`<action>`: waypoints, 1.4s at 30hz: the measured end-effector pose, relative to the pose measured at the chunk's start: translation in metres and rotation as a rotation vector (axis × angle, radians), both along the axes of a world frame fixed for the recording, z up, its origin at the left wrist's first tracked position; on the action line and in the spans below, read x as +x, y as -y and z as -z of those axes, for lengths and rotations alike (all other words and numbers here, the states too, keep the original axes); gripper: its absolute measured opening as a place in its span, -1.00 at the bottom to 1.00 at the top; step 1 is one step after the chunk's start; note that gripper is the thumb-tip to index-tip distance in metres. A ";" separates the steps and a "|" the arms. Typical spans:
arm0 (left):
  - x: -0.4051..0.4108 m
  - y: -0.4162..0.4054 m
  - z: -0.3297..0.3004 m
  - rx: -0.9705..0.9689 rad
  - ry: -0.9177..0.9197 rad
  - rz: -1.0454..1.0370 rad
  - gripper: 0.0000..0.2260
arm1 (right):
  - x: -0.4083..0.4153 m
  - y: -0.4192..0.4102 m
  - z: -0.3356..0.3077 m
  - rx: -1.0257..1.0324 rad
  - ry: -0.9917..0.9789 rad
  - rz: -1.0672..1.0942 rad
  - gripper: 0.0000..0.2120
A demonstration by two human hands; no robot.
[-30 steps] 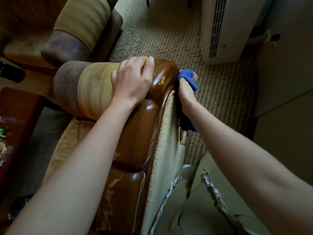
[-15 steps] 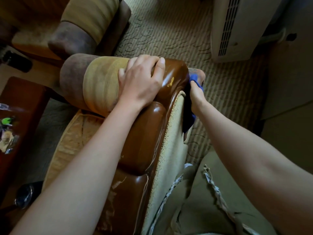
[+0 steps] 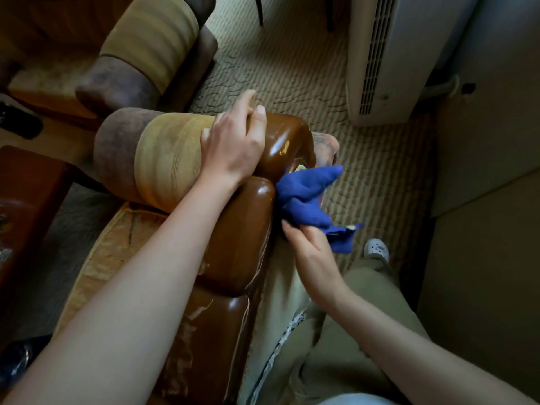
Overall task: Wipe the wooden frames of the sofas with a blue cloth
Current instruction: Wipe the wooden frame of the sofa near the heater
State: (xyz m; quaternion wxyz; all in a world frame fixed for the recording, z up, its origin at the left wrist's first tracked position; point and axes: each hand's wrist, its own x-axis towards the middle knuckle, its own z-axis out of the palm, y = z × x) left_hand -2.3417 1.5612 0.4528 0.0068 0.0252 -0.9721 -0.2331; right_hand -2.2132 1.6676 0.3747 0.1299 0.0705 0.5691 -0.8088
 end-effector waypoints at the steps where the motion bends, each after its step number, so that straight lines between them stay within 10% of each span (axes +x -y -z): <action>1: 0.001 0.000 0.000 0.043 -0.024 -0.001 -0.52 | 0.004 0.001 -0.004 0.006 -0.038 -0.016 -0.83; 14: 0.010 0.033 -0.012 0.762 -0.232 -0.426 -0.78 | 0.029 0.003 -0.012 0.348 -0.409 -0.073 -0.85; 19: 0.014 0.049 -0.020 0.860 -0.222 -0.517 -0.78 | -0.039 0.006 -0.035 0.971 -0.790 -0.030 -0.67; 23: 0.023 0.057 -0.025 0.829 -0.223 -0.528 -0.80 | -0.086 0.019 -0.060 1.270 -0.754 -0.295 -0.66; 28: 0.033 0.078 -0.029 0.818 -0.214 -0.572 -0.80 | -0.043 0.009 -0.048 1.117 -0.918 -0.222 -0.56; 36: 0.052 0.085 -0.006 0.561 0.409 -0.647 -0.86 | -0.105 0.054 -0.076 1.412 -1.042 -0.668 -0.60; 42: 0.083 0.103 0.010 0.490 0.467 -0.837 -0.75 | -0.146 0.117 -0.086 1.605 -0.775 -1.173 -0.41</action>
